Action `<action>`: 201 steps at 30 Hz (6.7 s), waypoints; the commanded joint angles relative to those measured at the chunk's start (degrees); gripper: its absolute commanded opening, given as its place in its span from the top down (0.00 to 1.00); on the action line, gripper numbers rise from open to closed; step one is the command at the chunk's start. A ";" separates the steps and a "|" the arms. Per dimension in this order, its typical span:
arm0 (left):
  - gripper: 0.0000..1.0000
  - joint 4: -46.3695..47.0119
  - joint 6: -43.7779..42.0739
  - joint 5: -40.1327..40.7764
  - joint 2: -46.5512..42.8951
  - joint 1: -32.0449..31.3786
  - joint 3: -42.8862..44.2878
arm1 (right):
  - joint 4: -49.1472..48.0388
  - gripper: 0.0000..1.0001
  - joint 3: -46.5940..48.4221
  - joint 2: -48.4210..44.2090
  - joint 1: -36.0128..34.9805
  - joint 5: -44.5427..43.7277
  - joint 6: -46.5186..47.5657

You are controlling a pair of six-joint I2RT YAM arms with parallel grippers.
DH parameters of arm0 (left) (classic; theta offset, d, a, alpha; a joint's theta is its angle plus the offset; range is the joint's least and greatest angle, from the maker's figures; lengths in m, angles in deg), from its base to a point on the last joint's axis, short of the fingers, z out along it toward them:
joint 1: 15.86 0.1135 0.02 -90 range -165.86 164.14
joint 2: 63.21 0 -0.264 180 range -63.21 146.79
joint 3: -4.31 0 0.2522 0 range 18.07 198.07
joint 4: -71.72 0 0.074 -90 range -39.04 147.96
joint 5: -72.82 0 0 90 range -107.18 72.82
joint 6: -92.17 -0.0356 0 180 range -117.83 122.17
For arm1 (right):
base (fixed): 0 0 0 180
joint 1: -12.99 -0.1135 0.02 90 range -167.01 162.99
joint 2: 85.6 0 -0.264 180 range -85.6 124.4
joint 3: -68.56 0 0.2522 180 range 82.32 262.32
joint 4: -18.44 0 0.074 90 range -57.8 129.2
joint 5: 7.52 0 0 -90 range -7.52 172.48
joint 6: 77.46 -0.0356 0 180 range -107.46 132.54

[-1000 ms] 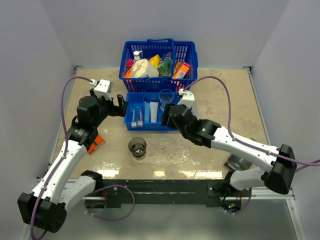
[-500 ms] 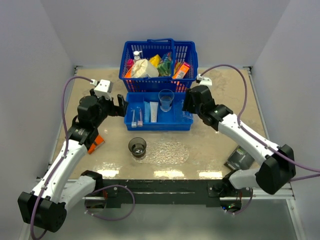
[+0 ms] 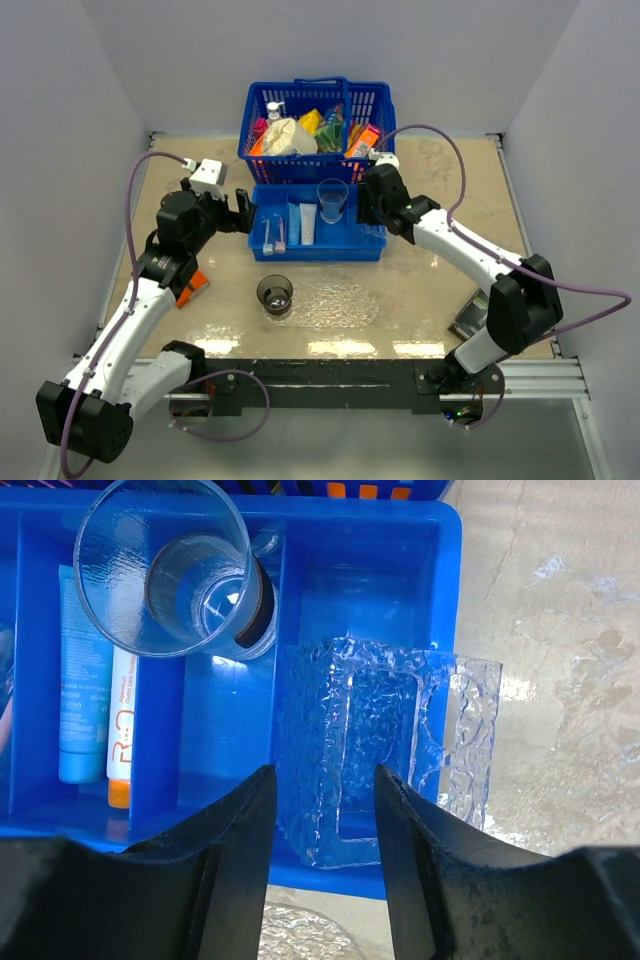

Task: Prepare toiletry sets of a toothbrush and toothpaste on the tray

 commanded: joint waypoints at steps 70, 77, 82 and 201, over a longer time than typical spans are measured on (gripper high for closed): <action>0.04 1.99 -0.85 0.83 -0.10 -0.42 -0.16 | -1.85 1.00 2.07 -4.90 0.01 -1.99 -2.86; 0.04 1.99 -0.85 0.66 -0.19 -0.34 -0.16 | -1.76 1.00 1.63 -7.45 0.01 -2.78 -3.04; 0.04 2.08 -0.76 0.57 -0.54 -0.42 -0.16 | -1.85 1.00 1.37 -9.21 0.01 -2.96 -3.22; 0.04 1.55 -0.85 1.01 -1.07 -0.95 -0.51 | 5.17 0.33 -6.38 -15.18 -37.71 -17.38 -13.70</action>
